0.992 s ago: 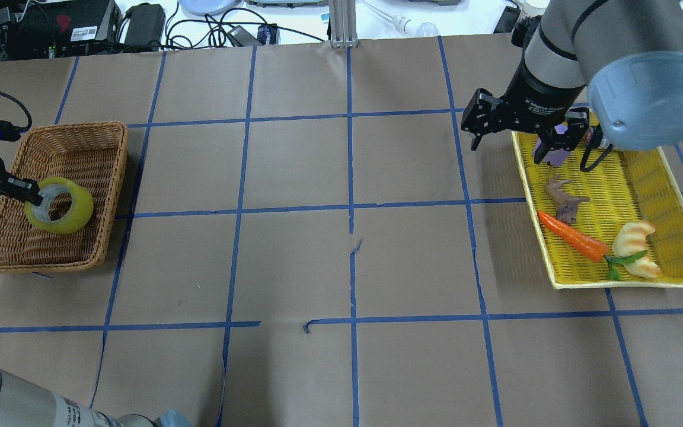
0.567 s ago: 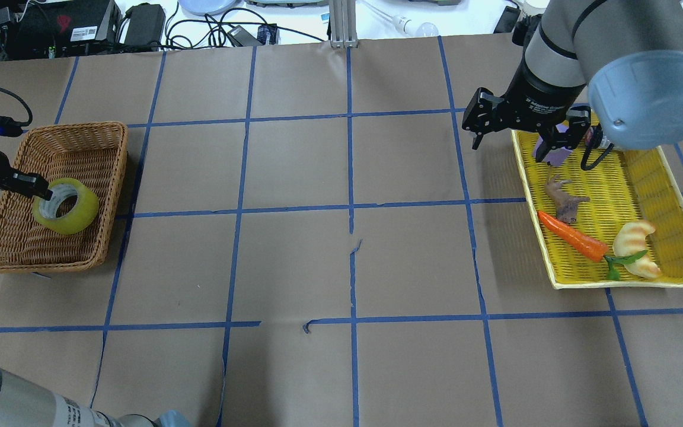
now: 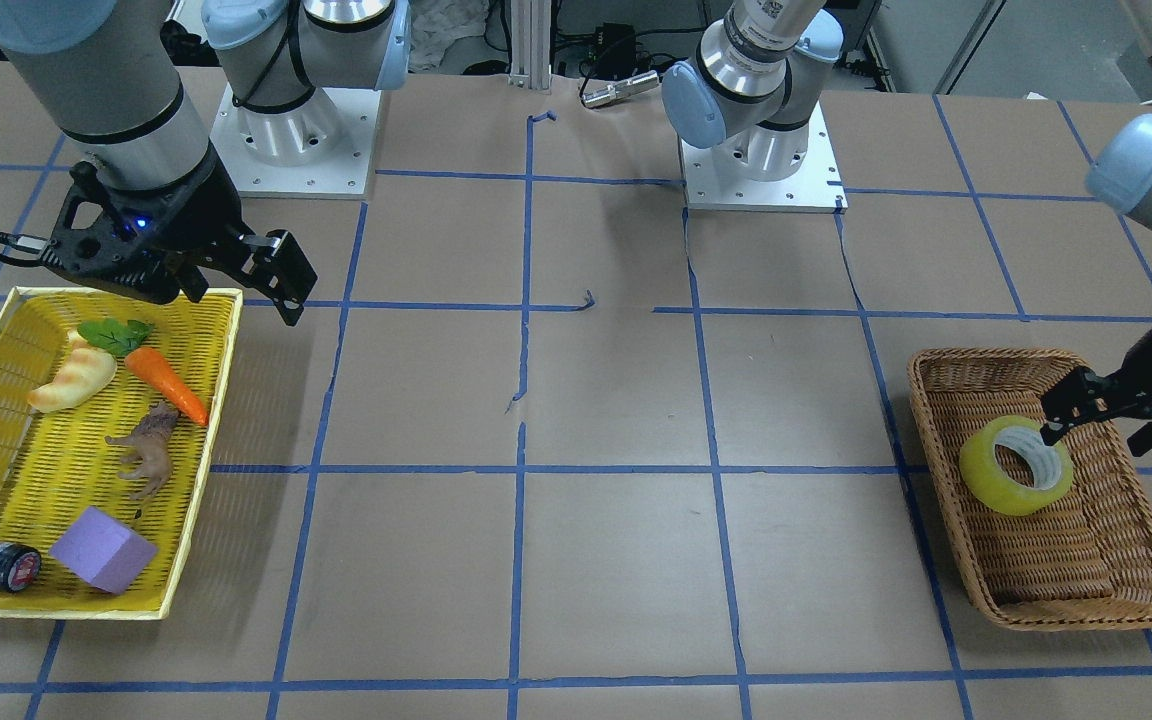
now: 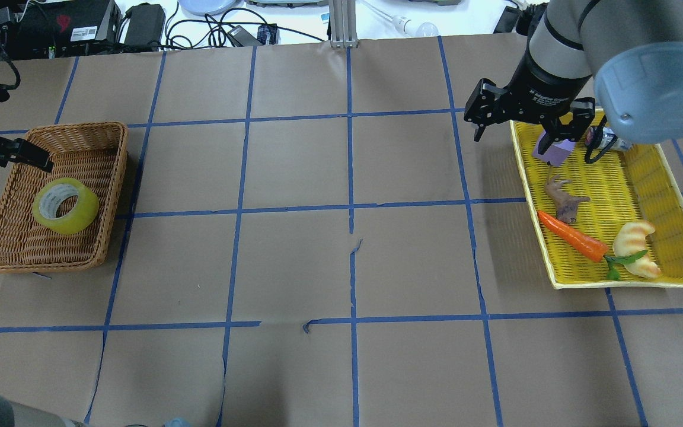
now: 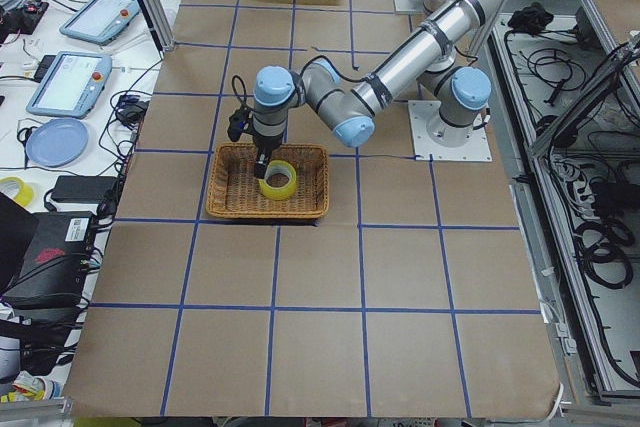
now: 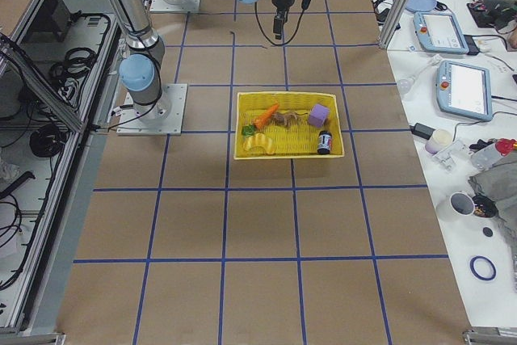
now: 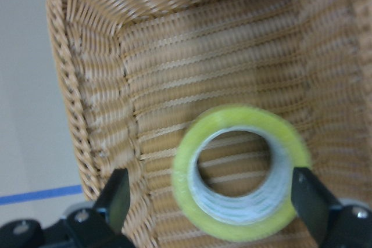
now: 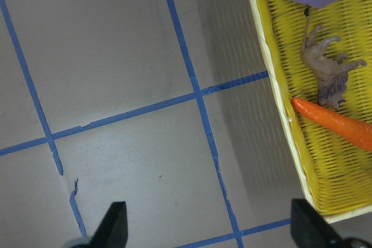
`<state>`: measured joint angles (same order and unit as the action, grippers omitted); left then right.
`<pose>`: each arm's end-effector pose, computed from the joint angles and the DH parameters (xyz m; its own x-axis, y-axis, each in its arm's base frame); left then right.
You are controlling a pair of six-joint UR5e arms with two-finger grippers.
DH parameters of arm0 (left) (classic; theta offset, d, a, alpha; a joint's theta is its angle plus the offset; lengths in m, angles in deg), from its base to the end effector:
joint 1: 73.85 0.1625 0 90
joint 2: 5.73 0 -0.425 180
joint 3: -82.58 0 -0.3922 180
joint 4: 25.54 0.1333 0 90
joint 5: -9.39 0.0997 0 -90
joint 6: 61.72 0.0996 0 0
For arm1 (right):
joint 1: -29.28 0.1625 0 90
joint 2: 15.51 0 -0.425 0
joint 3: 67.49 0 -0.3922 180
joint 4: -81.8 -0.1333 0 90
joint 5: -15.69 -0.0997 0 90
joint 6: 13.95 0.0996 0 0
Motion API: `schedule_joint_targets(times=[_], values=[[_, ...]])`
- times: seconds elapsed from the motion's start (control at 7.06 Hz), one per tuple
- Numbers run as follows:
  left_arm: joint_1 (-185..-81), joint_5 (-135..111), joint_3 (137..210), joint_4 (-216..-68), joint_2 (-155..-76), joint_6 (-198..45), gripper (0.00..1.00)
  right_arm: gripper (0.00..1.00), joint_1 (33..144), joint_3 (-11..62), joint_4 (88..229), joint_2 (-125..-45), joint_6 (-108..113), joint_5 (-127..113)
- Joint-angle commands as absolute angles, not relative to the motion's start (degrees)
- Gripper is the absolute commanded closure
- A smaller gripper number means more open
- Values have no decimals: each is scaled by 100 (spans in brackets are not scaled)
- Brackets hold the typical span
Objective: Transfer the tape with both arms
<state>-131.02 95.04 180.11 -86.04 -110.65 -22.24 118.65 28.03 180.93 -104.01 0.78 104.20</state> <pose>0.1977 -0.5663 0.3371 -0.9927 0.1190 -0.0199 0.1206 0.9824 -0.1426 0.1303 -0.5051 0.4436 -0.9640 0.2638 -0.0345 0.2648 0.9639 -0.0290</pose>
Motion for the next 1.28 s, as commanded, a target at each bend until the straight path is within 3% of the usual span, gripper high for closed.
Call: schedule_joint_targets(times=[0.0,0.57,0.85,1.13], values=[[-13920,9552,17541,-9896,-10586,-3530,0,0,11832,2796,18068,-10384,-347,10446],[-15661,9569,17303,-11216,-10031,-5459,0,0,11831,2568,17883,-10454,-349,10367],[-15805,9570,16690,-12156,-10030,-5504,0,0,11831,2506,17665,-10533,-349,10280],[-15813,9570,16642,-12249,-10205,-5617,0,0,11831,2514,17541,-10542,-349,10235]])
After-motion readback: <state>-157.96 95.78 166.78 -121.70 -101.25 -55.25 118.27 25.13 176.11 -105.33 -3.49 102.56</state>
